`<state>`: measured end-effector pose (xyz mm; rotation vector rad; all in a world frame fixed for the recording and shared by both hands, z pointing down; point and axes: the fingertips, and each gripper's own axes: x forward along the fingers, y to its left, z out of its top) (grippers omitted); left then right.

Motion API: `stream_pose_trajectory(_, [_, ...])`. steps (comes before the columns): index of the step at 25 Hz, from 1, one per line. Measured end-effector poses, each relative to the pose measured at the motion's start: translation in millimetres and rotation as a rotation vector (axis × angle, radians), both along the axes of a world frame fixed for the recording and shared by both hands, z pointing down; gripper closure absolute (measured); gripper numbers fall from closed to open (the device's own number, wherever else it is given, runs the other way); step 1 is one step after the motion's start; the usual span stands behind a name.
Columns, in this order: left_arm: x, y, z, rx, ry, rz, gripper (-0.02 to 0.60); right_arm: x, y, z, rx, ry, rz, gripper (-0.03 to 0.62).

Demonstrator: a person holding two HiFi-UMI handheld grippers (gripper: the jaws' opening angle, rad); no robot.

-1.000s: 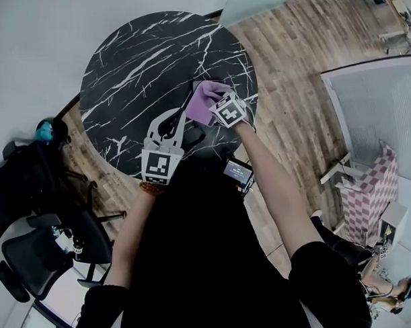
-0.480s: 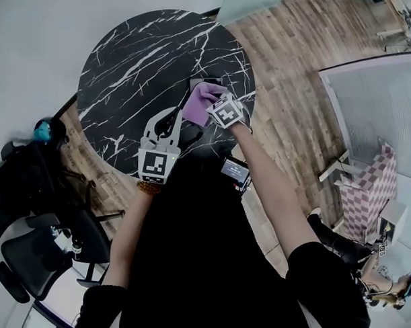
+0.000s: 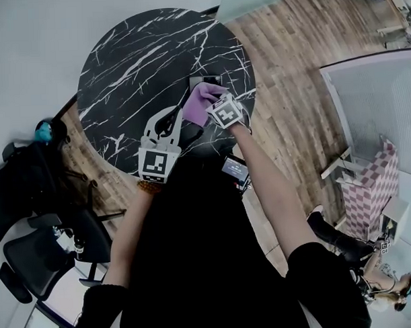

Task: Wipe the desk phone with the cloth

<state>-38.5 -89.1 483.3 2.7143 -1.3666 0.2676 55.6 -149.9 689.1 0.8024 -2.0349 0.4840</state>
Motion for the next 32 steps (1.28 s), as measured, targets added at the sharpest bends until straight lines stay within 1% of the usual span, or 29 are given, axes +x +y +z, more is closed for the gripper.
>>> stream_pose_trajectory(3, [0.3, -0.3, -3.3, 0.002, 0.014, -0.003, 0.568, -1.2, 5.3, 9.8, -0.014, -0.012, -0.011, 0.536])
stream_pose_trajectory(7, [0.9, -0.4, -1.8, 0.000, 0.010, 0.000, 0.568, -3.3, 20.0, 4.1, -0.033, -0.018, -0.003, 0.537])
stream_pose_trajectory(16, [-1.9, 2.3, 2.3, -0.007, 0.001, -0.007, 0.568, -5.2, 37.8, 10.2, -0.050, -0.026, -0.027, 0.537])
stream_pose_trajectory(18, [-2.1, 2.3, 1.8, -0.006, 0.001, -0.007, 0.568, -4.9, 39.3, 10.8, -0.059, -0.025, -0.049, 0.536])
stream_pose_trajectory(22, [-3.2, 4.8, 2.5, -0.009, -0.001, -0.009, 0.568, -4.5, 49.8, 24.4, -0.105, -0.022, -0.130, 0.536])
stream_pose_trajectory(24, [-2.8, 6.3, 2.4, -0.011, 0.000, -0.010, 0.569, -2.2, 55.1, 27.8, -0.124, -0.018, -0.125, 0.537])
stream_pose_trajectory(32, [4.7, 9.9, -1.7, 0.000, -0.005, 0.009, 0.568, -1.4, 65.9, 36.4, -0.142, -0.031, -0.105, 0.537])
